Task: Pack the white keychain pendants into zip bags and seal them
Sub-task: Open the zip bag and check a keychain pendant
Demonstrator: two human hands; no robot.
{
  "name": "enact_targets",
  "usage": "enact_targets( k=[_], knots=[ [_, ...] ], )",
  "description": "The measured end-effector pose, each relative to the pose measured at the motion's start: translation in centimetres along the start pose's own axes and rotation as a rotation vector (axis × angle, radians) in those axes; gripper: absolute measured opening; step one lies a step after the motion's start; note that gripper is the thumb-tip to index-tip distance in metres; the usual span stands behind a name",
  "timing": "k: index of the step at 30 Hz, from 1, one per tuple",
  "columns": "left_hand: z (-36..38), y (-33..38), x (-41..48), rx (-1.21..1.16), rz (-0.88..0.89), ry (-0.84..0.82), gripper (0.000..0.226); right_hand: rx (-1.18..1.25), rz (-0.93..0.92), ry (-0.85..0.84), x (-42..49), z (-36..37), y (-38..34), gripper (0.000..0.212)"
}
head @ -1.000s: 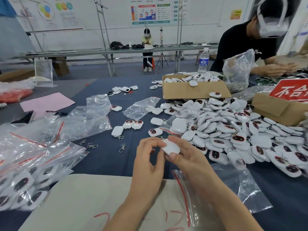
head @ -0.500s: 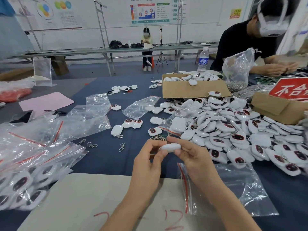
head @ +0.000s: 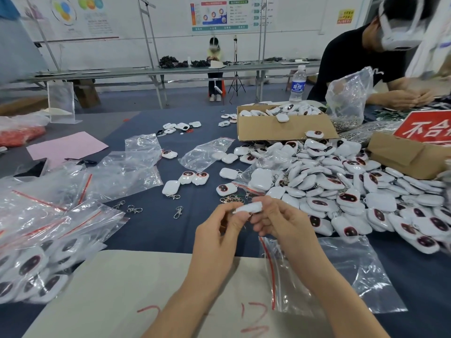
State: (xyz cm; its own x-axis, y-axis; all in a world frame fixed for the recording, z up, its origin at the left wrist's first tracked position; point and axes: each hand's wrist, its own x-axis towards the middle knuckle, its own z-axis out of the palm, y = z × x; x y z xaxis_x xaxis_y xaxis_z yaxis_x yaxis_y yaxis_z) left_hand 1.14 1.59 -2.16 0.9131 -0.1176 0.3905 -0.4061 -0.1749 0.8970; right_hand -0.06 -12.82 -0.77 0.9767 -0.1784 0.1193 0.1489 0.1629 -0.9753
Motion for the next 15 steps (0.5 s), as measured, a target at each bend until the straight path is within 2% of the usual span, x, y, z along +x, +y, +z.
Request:
enact_targets(
  k=[2,4,11,15],
  knots=[
    [0.0,-0.2,-0.1,0.035,-0.014,0.047,0.04,-0.053,0.002,0.008,0.0,0.2,0.0,0.037],
    [0.0,-0.3,-0.1,0.051,-0.036,0.066,0.046,-0.107,0.004,0.011,0.1,0.4,0.1,0.031],
    [0.1,-0.3,0.1,0.035,-0.055,0.068,0.041,-0.18,-0.011,0.006,-0.1,0.0,-0.2,0.027],
    [-0.6,0.0,0.3,0.042,-0.103,0.024,0.04,-0.462,-0.13,0.016,-0.5,-1.2,-0.2,0.028]
  ],
)
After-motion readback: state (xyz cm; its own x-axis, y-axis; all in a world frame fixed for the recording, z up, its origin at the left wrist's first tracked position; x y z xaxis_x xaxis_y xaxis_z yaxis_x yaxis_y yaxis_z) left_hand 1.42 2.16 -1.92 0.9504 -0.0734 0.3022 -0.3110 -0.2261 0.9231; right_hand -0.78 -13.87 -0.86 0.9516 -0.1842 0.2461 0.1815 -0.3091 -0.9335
